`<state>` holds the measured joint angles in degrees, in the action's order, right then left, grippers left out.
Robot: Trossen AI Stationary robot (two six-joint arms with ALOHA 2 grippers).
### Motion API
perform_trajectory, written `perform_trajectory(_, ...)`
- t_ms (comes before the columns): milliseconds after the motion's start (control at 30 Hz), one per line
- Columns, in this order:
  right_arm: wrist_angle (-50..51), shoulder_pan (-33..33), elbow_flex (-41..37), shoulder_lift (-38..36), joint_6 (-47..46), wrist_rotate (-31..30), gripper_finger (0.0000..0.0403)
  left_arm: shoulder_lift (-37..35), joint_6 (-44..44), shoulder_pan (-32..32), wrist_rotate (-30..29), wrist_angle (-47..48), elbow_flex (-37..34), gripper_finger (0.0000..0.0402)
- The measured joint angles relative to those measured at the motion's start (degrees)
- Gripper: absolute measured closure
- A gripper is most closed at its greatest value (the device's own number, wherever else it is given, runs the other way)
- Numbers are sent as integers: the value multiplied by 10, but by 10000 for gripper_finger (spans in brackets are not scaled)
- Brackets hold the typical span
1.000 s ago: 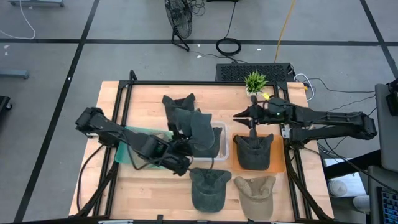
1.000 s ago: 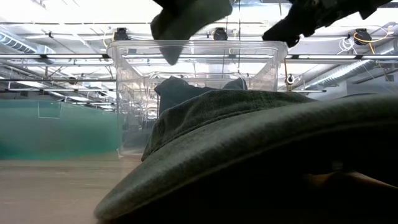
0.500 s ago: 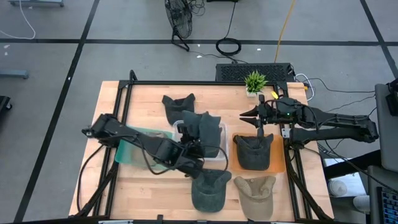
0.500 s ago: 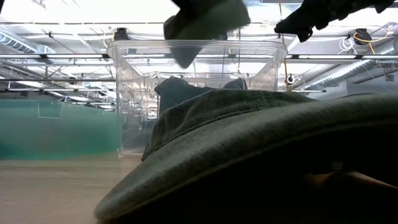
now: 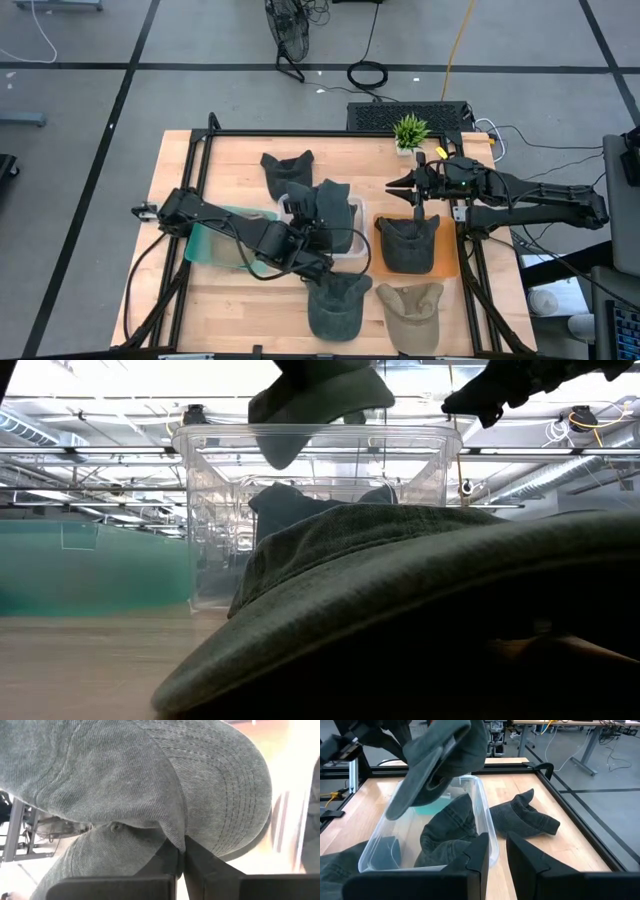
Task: Pick & Place hat
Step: Put the left gray cap into the transparent bin
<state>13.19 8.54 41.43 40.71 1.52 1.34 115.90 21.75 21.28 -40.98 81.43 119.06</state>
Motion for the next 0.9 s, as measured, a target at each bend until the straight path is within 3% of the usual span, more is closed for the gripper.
perform_trajectory(367, 0, 0, 0, 0, -4, 0, 344, 22, 2, -21, 51, -1, -13, 391)
perform_trajectory(900, 4, 0, 0, 0, -4, 1, 344, 26, -6, -28, 60, -12, -14, 284)
